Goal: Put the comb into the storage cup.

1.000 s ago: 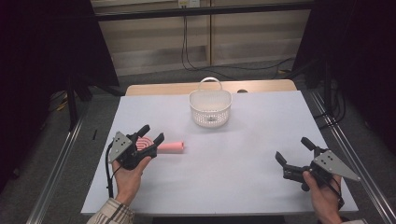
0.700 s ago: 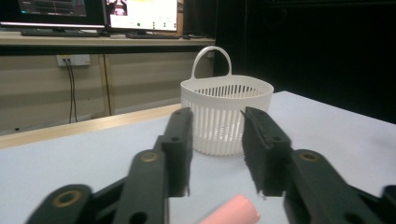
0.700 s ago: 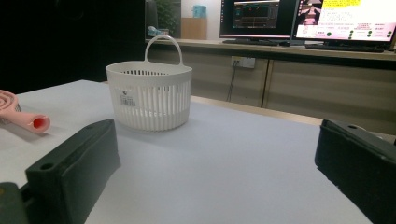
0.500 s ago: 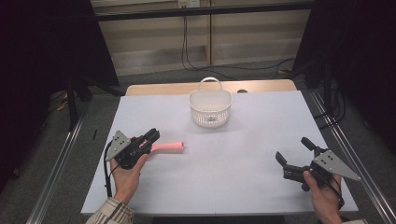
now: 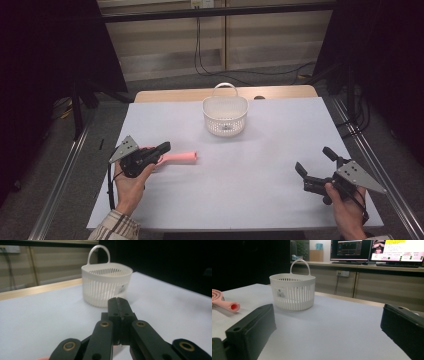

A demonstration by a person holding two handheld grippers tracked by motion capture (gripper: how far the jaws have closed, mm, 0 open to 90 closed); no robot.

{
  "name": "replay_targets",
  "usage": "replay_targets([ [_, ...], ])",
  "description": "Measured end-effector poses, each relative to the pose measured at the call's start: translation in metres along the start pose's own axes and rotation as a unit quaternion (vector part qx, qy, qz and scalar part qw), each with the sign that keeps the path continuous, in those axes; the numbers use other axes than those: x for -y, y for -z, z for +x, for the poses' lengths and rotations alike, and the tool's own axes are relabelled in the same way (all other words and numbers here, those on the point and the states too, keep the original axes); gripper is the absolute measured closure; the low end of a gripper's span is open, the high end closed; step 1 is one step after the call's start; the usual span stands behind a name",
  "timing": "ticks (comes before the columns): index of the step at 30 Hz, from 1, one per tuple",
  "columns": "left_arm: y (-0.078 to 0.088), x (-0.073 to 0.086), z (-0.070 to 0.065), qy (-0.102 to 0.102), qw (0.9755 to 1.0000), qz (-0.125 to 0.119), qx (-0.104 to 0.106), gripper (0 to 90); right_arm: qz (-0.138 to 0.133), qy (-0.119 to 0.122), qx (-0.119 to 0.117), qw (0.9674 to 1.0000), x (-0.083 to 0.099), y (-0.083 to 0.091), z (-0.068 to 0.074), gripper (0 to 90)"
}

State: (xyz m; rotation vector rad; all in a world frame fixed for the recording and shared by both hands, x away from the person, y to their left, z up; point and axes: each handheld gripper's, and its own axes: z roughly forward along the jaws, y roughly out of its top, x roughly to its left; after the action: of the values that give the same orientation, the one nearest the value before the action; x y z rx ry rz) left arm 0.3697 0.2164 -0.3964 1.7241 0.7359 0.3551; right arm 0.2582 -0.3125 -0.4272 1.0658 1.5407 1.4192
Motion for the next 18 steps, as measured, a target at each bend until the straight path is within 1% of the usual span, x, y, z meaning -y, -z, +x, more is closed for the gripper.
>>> replay_targets([
  [1,-0.001,0.000,0.001,-0.001,1.0000,0.008,0.004,90.0,-0.001,-0.001,0.000,1.0000,0.000,0.000,0.000,0.0],
  [2,-0.001,-0.001,0.001,-0.004,0.9999,0.014,0.003,90.0,-0.001,-0.001,0.000,1.0000,0.000,0.000,0.000,0.0],
  [4,-0.003,-0.002,0.002,-0.001,0.9995,0.029,0.012,90.0,0.000,0.000,-0.001,1.0000,0.000,0.000,0.000,0.0],
  [5,-0.003,-0.003,0.002,-0.006,0.9993,0.036,0.011,90.0,0.000,-0.001,-0.002,1.0000,0.000,0.000,0.000,0.0],
  [6,-0.004,-0.003,0.002,-0.005,0.9990,0.042,0.011,90.0,0.000,0.000,-0.002,1.0000,0.000,0.000,0.000,0.0],
  [8,-0.004,-0.005,0.002,-0.008,0.9983,0.055,0.016,90.0,-0.001,0.000,-0.002,1.0000,0.000,0.000,0.000,0.0],
  [9,-0.005,-0.006,0.002,-0.014,0.9977,0.064,0.018,90.0,-0.002,-0.001,-0.002,1.0000,0.000,0.000,0.001,0.0],
  [10,-0.006,-0.006,0.002,-0.015,0.9972,0.070,0.022,90.0,0.001,0.002,0.000,1.0000,0.000,0.000,0.000,0.0],
  [11,-0.007,-0.006,0.003,-0.007,0.9970,0.070,0.031,90.0,0.001,0.003,0.001,1.0000,0.000,0.000,0.000,0.0],
  [12,-0.008,-0.007,0.005,-0.002,0.9967,0.076,0.029,90.0,0.001,0.003,0.001,1.0000,0.000,0.000,0.000,0.0],
  [13,-0.011,-0.008,0.005,-0.005,0.9961,0.084,0.027,90.0,-0.001,0.000,0.001,1.0000,0.000,0.001,0.000,0.0],
  [15,-0.014,-0.009,0.007,-0.012,0.9948,0.098,0.024,90.0,0.000,0.001,0.001,1.0000,0.000,0.001,0.000,0.0],
  [16,-0.016,-0.009,0.008,-0.007,0.9944,0.100,0.032,90.0,0.000,-0.001,0.001,1.0000,0.000,0.001,0.000,0.0],
  [17,-0.018,-0.011,0.010,-0.015,0.9928,0.109,0.047,90.0,-0.001,0.000,0.000,1.0000,0.000,0.000,0.000,0.0],
  [18,-0.020,-0.013,0.011,-0.030,0.9911,0.121,0.045,90.0,0.001,0.000,0.002,1.0000,0.000,0.000,0.000,0.0],
])
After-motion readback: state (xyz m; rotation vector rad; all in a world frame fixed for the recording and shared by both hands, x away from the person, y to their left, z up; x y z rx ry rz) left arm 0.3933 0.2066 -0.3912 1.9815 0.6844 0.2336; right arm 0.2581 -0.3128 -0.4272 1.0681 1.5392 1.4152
